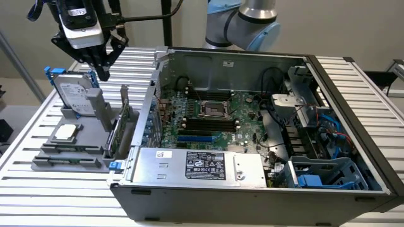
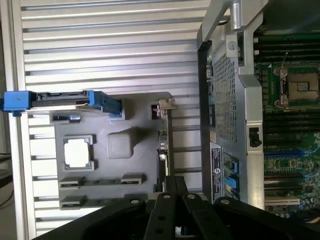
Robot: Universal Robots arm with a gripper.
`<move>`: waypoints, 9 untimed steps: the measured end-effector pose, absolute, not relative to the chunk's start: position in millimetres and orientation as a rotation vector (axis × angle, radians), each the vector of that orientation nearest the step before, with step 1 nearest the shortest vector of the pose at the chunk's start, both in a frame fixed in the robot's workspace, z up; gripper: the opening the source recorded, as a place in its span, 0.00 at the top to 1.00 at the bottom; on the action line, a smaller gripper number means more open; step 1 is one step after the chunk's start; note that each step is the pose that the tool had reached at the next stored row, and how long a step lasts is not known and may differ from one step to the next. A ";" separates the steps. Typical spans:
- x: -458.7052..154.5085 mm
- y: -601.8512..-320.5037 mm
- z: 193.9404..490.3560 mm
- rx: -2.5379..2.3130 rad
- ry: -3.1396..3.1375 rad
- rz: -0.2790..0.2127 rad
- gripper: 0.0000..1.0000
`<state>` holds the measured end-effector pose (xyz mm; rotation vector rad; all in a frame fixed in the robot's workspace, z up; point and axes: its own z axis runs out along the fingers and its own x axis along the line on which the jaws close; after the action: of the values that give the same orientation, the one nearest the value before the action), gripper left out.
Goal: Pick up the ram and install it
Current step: 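Reach for the ram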
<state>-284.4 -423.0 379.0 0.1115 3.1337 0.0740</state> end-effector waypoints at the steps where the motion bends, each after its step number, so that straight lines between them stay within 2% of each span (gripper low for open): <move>1: -288.9 -423.6 378.6 0.112 3.134 0.074 0.89; 9: -324.9 -428.7 375.3 0.112 3.138 0.074 0.89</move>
<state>-324.9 -428.7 375.3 0.1120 3.1384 0.0737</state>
